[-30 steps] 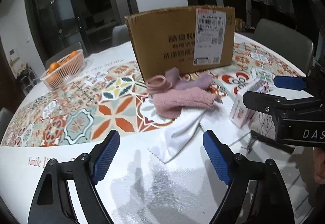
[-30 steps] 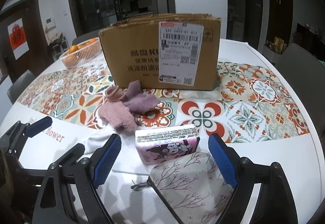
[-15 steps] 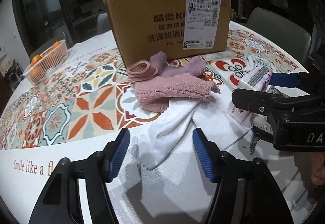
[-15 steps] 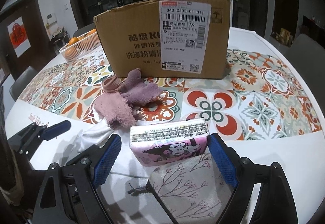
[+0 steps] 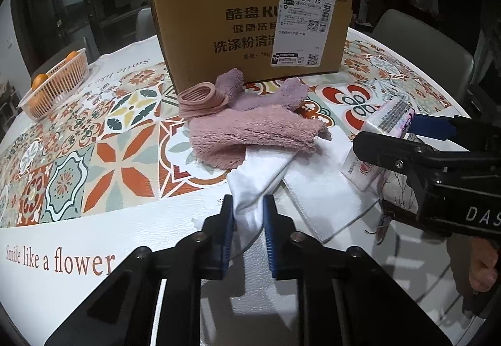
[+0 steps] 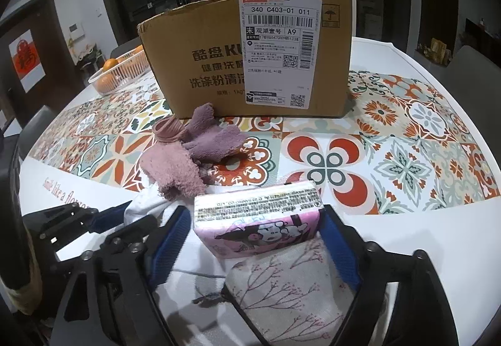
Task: Organize soft objects
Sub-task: 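Grasp the white cloth with the left tool while the right tool grasps the pink Kuromi box, then lift both held items and carry them over the cardboard box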
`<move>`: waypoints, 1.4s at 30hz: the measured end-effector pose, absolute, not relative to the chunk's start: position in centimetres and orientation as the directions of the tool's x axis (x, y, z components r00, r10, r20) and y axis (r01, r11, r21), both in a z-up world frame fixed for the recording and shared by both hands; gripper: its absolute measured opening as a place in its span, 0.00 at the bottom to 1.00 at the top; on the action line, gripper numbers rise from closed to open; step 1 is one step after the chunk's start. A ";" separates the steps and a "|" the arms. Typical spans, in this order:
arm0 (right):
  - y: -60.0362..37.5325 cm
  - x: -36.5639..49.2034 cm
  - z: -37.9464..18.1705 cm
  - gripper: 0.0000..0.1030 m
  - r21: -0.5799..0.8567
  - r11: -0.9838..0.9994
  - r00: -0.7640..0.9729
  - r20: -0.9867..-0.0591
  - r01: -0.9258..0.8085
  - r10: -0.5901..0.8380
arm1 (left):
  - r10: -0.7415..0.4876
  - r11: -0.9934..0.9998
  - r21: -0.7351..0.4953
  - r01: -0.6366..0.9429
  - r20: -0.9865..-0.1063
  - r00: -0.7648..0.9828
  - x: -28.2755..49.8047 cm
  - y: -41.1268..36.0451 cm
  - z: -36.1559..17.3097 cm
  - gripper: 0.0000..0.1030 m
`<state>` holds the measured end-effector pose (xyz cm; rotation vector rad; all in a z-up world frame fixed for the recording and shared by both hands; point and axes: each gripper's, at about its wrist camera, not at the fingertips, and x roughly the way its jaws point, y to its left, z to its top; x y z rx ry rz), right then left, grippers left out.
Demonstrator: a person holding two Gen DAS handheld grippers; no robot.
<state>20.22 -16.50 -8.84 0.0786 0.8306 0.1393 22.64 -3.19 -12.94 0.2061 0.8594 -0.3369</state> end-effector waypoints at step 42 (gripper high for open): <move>-16.0 15.9 1.1 0.73 0.165 0.980 0.793 -0.579 -0.114 0.189 | -0.254 0.957 -0.010 0.289 -0.508 0.823 17.4 -0.8 -0.4 0.08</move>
